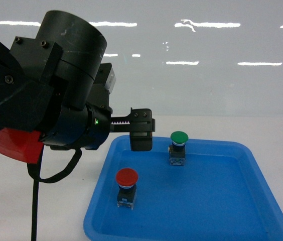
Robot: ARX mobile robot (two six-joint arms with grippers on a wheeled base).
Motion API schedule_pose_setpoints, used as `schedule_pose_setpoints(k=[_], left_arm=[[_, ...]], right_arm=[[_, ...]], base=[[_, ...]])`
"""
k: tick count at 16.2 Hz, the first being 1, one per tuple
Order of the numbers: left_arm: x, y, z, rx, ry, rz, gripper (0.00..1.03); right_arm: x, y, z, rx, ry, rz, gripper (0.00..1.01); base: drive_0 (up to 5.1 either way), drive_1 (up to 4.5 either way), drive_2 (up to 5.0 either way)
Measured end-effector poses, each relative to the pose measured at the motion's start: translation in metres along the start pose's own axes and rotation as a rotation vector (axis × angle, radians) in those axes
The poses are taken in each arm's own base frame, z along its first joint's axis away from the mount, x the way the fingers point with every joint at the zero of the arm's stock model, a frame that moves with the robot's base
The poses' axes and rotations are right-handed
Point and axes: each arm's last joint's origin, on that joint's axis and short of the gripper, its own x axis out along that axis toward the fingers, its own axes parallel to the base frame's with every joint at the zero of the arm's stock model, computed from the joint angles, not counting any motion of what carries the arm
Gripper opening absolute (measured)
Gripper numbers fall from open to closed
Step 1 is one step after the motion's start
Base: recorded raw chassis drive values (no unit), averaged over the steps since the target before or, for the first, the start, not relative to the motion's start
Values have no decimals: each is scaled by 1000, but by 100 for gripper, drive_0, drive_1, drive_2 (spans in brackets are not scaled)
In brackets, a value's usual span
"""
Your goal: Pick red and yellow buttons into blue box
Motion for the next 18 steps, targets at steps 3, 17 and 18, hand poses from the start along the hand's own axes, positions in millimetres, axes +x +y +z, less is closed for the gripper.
schedule_pose_setpoints(k=[3, 17, 18], left_arm=[[1, -6, -7, -53, 56, -34, 98], [32, -17, -55, 11, 112, -68, 97], [32, -17, -58, 13, 116, -65, 88]], right_arm=[[0, 0, 0, -1, 0, 0, 25], [0, 0, 0, -1, 0, 0, 25], [0, 0, 0, -1, 0, 0, 25]], base=[[0, 0, 0], [0, 0, 0], [0, 0, 0]])
